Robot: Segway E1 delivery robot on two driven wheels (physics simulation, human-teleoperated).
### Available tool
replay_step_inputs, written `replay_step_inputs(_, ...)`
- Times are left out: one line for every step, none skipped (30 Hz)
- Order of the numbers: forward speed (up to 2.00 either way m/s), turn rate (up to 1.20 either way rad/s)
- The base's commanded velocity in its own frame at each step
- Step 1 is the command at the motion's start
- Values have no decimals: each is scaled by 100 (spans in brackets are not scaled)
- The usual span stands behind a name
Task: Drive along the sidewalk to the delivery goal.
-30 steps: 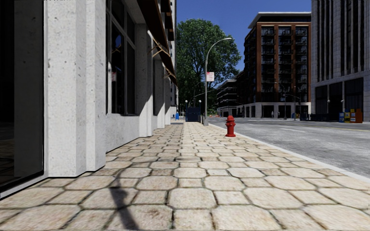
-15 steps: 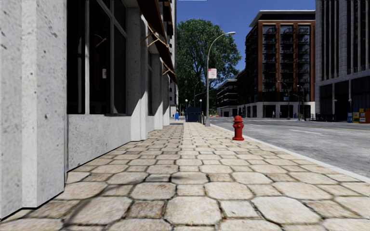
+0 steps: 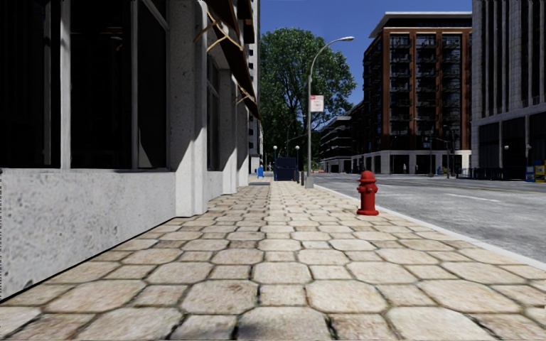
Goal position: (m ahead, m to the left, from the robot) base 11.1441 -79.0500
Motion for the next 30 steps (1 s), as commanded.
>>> replay_step_inputs(200, 0)
replay_step_inputs(200, 0)
replay_step_inputs(200, 0)
replay_step_inputs(200, 0)
replay_step_inputs(200, 0)
replay_step_inputs(200, 0)
replay_step_inputs(200, 0)
replay_step_inputs(200, 0)
replay_step_inputs(200, 0)
replay_step_inputs(200, 0)
replay_step_inputs(200, 0)
replay_step_inputs(200, 0)
replay_step_inputs(200, 0)
replay_step_inputs(200, 0)
replay_step_inputs(200, 0)
replay_step_inputs(200, 0)
replay_step_inputs(200, 0)
replay_step_inputs(200, 0)
replay_step_inputs(200, 0)
replay_step_inputs(200, 0)
replay_step_inputs(200, 0)
replay_step_inputs(200, 0)
replay_step_inputs(200, 0)
replay_step_inputs(200, 0)
replay_step_inputs(200, 0)
replay_step_inputs(200, 0)
replay_step_inputs(200, 0)
replay_step_inputs(200, 0)
replay_step_inputs(200, 0)
replay_step_inputs(200, 0)
